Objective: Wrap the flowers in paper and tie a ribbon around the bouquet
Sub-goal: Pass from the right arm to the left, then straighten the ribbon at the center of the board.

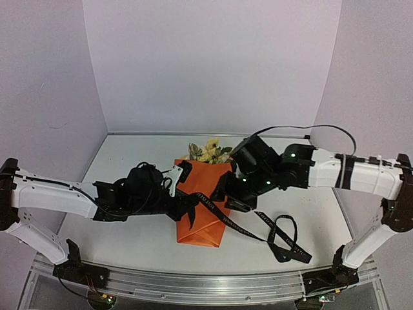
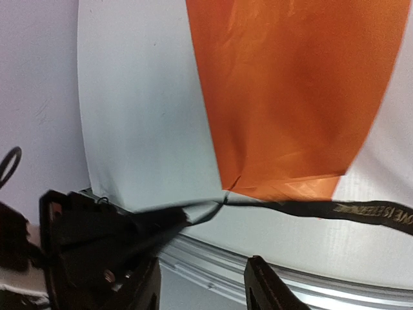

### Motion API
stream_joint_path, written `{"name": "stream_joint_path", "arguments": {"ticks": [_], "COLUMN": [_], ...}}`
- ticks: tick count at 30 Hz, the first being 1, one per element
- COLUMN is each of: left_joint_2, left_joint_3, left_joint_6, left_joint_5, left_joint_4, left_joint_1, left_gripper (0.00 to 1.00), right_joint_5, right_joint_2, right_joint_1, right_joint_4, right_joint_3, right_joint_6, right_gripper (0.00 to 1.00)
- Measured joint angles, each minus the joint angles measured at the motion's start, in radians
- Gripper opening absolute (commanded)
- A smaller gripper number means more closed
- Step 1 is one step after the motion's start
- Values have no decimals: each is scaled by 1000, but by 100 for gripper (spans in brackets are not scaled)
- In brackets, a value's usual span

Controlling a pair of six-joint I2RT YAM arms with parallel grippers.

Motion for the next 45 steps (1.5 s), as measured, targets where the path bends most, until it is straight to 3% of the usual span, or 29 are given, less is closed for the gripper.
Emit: {"name": "stream_joint_path", "arguments": {"ticks": [5,10,16,21,29,34,40,45], "left_joint_2": [-95,-199,-203,-203,-204,-219,-264,-340], "left_joint_3": [-45,-69,-86,-99,-99,-101,-103,-106], "left_joint_6": [-11,-23,-41,-49,-50,-50,-57,-54], "left_joint_5": [-25,-27,-7,1,-3,-15,-52,-104], "left_joint_4": [-29,-57,-92,-116,-139,-158,-185,-216], "left_joint_1": [0,0,0,0,0,0,0,0], "left_gripper": [0,0,0,0,0,0,0,0], "right_joint_5": [184,345,335,326,337,339,337,337], "right_joint_2": [-245,-371,-198,-11,109,165,199,158], "right_joint_1": [0,-59,-172,-181,-193,-205,-224,-273], "right_joint_4": [-114,-268,-320,-301,-248,-204,-161,-143], "right_joint_3": [-218,-379,-387,-355,-304,-303,-315,-348], "right_joint_6": [-169,-304,-363,-337,-260,-204,-147,-143], "right_gripper": [75,69,61,60,55,42,0,0]}}
